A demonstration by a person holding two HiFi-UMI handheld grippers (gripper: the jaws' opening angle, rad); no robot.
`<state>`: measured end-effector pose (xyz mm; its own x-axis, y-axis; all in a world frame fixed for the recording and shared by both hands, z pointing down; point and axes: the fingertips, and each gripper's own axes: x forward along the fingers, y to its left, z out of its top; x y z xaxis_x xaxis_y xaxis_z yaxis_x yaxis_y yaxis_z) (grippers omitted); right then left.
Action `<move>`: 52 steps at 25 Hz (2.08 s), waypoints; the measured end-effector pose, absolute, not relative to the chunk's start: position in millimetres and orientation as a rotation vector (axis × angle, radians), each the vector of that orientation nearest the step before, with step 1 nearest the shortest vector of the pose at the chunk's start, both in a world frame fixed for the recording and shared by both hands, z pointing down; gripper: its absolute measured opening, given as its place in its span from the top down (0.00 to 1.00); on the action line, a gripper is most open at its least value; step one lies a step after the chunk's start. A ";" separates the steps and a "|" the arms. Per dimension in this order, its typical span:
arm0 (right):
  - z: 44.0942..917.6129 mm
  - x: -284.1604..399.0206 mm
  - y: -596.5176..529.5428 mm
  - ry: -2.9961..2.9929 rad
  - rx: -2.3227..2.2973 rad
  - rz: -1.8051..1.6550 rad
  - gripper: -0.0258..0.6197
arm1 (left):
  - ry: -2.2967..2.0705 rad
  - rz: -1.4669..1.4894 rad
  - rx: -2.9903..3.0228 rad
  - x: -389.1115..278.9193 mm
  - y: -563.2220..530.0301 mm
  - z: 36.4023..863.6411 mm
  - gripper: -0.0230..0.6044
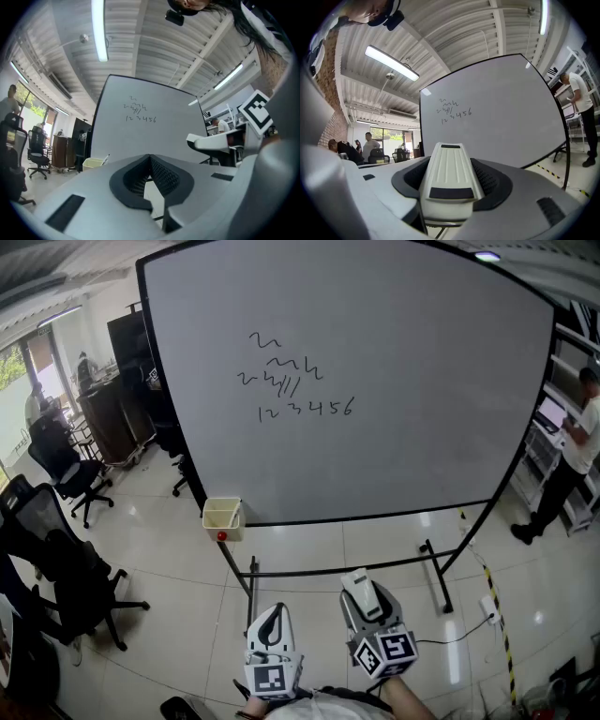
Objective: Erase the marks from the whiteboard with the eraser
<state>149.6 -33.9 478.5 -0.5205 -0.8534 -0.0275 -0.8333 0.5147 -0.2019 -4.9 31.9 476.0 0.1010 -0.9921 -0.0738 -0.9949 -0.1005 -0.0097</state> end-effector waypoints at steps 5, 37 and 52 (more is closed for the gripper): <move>388.4 141.2 -130.8 2.577 -1.433 0.140 0.53 | 2.161 0.099 -2.224 -19.3 20.3 477.5 0.96; 296.3 -128.7 -312.6 2.527 -1.491 0.787 0.53 | 2.043 0.110 -2.277 -187.6 -207.7 449.1 0.96; 262.7 -91.2 -323.1 2.423 -1.530 0.689 0.53 | 2.153 0.150 -2.173 -197.7 -180.1 444.5 0.96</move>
<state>-91.2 -323.1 262.7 -0.4474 -0.8004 -0.3990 -0.8906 0.3579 0.2806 -197.7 -180.1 444.5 0.0087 -0.9922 -0.1247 -0.9999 -0.0103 0.0126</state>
